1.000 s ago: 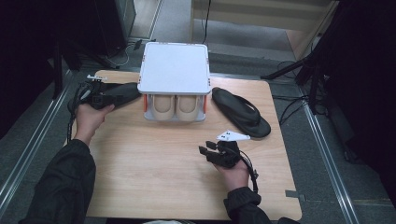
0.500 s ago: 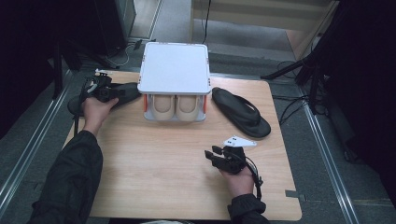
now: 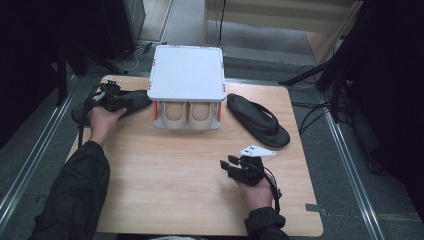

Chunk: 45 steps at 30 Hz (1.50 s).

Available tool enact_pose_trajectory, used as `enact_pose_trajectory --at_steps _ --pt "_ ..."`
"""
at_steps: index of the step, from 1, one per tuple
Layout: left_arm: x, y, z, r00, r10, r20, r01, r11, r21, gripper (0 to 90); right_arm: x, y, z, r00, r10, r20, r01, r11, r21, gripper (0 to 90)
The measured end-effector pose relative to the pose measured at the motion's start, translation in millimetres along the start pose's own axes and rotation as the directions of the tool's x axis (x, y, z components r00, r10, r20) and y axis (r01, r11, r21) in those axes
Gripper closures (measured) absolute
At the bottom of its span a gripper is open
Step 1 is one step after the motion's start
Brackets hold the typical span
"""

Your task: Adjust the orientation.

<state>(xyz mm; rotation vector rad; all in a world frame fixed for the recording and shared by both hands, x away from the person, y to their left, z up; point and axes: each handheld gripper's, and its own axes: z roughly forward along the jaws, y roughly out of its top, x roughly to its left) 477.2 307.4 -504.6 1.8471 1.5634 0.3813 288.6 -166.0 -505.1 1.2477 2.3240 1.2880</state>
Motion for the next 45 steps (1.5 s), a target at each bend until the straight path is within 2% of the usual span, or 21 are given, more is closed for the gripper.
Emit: enact_pose_trajectory --at_steps 6,13,22,29,35,45 --pt "-2.5 -7.8 -5.9 0.9999 -0.005 0.011 0.005 1.0000 0.006 90.0 -4.1 2.0 -1.5 1.0000 0.008 0.002 -0.008 1.000 -0.009 59.7" --pt "-10.7 -20.1 -16.1 0.9998 0.012 0.018 -0.013 0.9996 0.027 90.0 -6.0 8.1 -0.6 1.0000 -0.002 -0.004 0.002 1.000 -0.019 59.7" --pt "-14.3 -41.9 -35.2 0.9993 0.005 0.036 -0.007 0.9990 0.045 90.0 -5.5 15.0 7.9 0.9993 -0.011 -0.037 0.011 1.000 -0.016 59.5" --pt "-16.7 -59.1 -49.4 0.9986 0.027 0.046 -0.029 0.9984 0.048 90.0 -5.6 23.0 11.5 0.9986 -0.024 -0.047 0.023 1.000 -0.019 59.4" --pt "-18.2 -72.2 -59.6 0.9983 0.015 0.056 -0.018 0.9988 0.045 89.7 -8.9 26.5 14.4 0.9983 -0.013 -0.056 0.011 1.000 -0.029 59.4" --pt "-17.4 -86.6 -73.2 0.9976 -0.006 0.069 0.002 0.9988 0.048 87.7 -8.0 32.4 17.5 0.9977 -0.025 -0.063 0.024 0.999 -0.023 59.4"
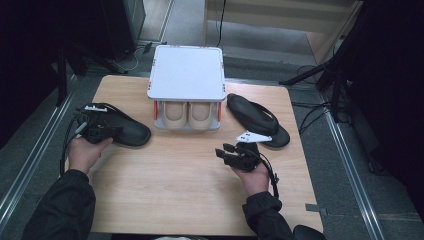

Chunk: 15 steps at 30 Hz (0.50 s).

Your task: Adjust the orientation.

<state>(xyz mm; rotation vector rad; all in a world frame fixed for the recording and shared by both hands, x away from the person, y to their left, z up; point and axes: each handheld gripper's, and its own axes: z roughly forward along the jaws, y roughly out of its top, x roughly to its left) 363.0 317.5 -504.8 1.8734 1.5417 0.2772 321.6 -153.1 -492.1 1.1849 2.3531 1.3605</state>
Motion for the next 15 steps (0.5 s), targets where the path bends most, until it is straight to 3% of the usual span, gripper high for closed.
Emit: enact_pose_trajectory --at_steps 4,8,10,12,15 --pt "1.6 0.3 -2.9 0.9998 -0.011 0.016 0.011 0.9999 -0.005 82.7 0.3 1.0 2.7 1.0000 -0.006 -0.002 0.006 1.000 0.006 59.3" --pt "0.2 5.1 -18.1 0.9999 0.003 -0.012 -0.004 0.9992 -0.040 68.0 1.5 1.8 4.3 0.9999 -0.015 -0.001 0.015 1.000 0.013 59.3" --pt "2.0 6.3 -26.5 0.9998 -0.014 -0.016 0.014 0.9985 -0.053 61.6 2.0 1.9 4.4 0.9998 -0.020 0.002 0.020 1.000 0.014 59.2" --pt "3.5 6.4 -32.5 0.9986 -0.017 -0.051 0.014 0.9975 -0.069 55.7 2.0 1.9 4.6 0.9998 -0.019 0.001 0.019 1.000 0.015 59.2" --pt "8.6 6.5 -36.7 0.9970 -0.035 -0.069 0.030 0.9961 -0.083 48.3 2.3 1.7 5.3 0.9997 -0.023 0.001 0.023 1.000 0.017 59.2"
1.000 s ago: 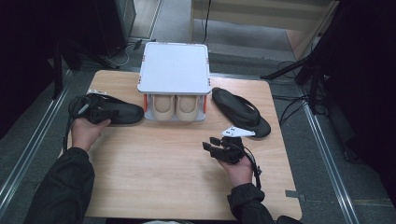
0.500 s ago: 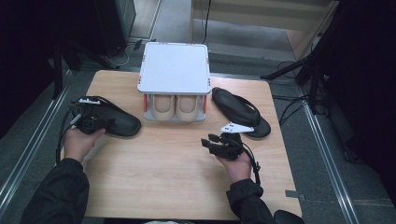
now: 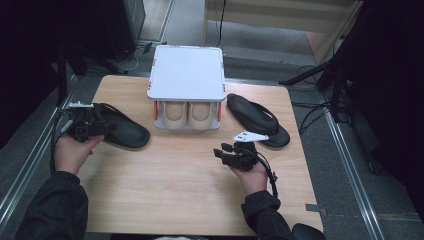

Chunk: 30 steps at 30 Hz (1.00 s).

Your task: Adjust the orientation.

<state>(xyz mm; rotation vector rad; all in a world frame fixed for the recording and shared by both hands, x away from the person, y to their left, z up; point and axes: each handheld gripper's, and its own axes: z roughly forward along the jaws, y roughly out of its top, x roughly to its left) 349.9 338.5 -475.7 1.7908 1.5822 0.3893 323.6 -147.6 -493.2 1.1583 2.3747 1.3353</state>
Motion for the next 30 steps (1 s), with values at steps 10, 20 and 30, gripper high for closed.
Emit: enact_pose_trajectory --at_steps 10,20,30 --pt "15.8 -7.7 6.8 0.9984 -0.045 -0.034 0.045 0.9990 0.002 40.3 0.1 -0.2 0.4 1.0000 -0.003 0.004 0.003 1.000 0.002 58.8" --pt "18.1 -10.9 22.6 0.9968 -0.063 -0.049 0.064 0.9973 0.034 35.8 2.2 -0.7 1.8 0.9999 -0.014 0.006 0.014 1.000 0.010 58.5" --pt "20.7 -6.4 32.9 0.9916 -0.107 -0.072 0.109 0.9937 0.024 28.6 4.2 -1.6 2.3 0.9994 -0.030 0.016 0.030 0.999 0.020 58.1"
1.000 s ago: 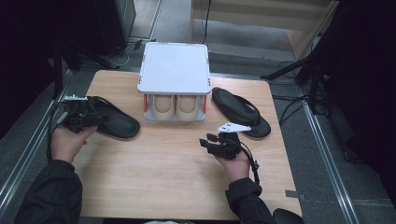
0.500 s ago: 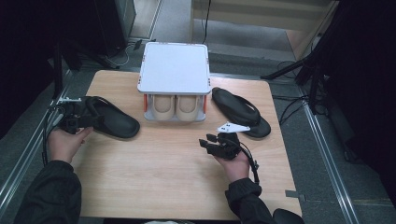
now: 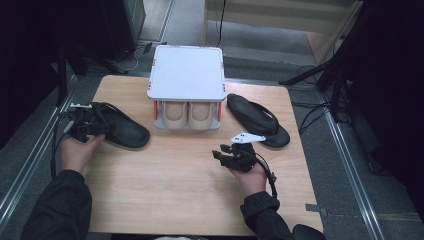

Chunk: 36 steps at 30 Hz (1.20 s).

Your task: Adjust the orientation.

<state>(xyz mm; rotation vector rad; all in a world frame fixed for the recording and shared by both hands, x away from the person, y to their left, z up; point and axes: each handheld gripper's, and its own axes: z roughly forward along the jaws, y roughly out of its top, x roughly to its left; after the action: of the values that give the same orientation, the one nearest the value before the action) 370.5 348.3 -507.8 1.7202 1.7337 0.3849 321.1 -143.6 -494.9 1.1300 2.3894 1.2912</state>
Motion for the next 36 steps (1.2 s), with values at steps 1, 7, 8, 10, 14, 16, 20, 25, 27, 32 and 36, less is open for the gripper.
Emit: enact_pose_trajectory --at_steps 1,7,8,10,14,16,20,25,27,32,36 --pt "-0.4 0.6 0.8 1.0000 0.000 -0.004 0.000 1.0000 -0.005 28.3 -0.1 -0.1 -0.1 1.0000 0.001 0.001 -0.001 1.000 0.001 58.1" --pt "4.6 3.6 10.1 0.9995 -0.021 -0.025 0.021 0.9997 -0.012 30.7 0.9 -0.9 -0.7 1.0000 -0.003 0.007 0.003 1.000 0.008 57.9" --pt "4.7 4.3 11.5 0.9993 -0.017 -0.034 0.017 0.9998 -0.005 31.5 1.0 -1.2 -0.8 1.0000 -0.004 0.009 0.004 1.000 0.009 57.9" --pt "5.1 5.0 13.4 0.9990 -0.008 -0.044 0.008 1.0000 -0.003 34.2 1.5 -1.6 -1.2 0.9999 -0.002 0.011 0.002 1.000 0.013 57.8" --pt "5.2 6.6 14.3 0.9995 -0.007 -0.030 0.007 1.0000 0.002 41.5 1.6 -2.9 -2.6 0.9998 -0.001 0.017 0.001 1.000 0.009 57.8" --pt "5.7 6.8 14.7 0.9997 -0.010 -0.021 0.010 0.9999 0.006 42.5 0.7 -4.1 -3.5 0.9998 0.000 0.020 -0.001 1.000 0.009 57.8" --pt "7.8 7.9 14.0 0.9999 -0.013 -0.007 0.013 0.9997 0.020 44.8 0.4 -4.7 -5.3 0.9997 0.003 0.023 -0.003 1.000 0.003 57.8" --pt "12.5 9.6 10.9 0.9994 -0.035 0.003 0.035 0.9988 0.034 53.2 0.0 -5.2 -6.3 0.9997 0.003 0.024 -0.003 1.000 0.002 57.8" --pt "14.4 9.6 10.1 0.9988 -0.049 0.007 0.049 0.9985 0.026 57.8 -0.1 -5.3 -6.6 0.9997 0.007 0.025 -0.007 1.000 0.003 57.8" --pt "18.5 10.5 7.8 0.9976 -0.066 0.017 0.066 0.9973 0.031 65.0 -0.1 -5.5 -5.9 0.9996 0.000 0.028 0.000 1.000 0.003 57.8" --pt "19.0 11.8 6.5 0.9978 -0.066 0.008 0.065 0.9975 0.026 69.0 0.2 -5.5 -5.8 0.9994 -0.007 0.033 0.006 1.000 0.004 57.7"
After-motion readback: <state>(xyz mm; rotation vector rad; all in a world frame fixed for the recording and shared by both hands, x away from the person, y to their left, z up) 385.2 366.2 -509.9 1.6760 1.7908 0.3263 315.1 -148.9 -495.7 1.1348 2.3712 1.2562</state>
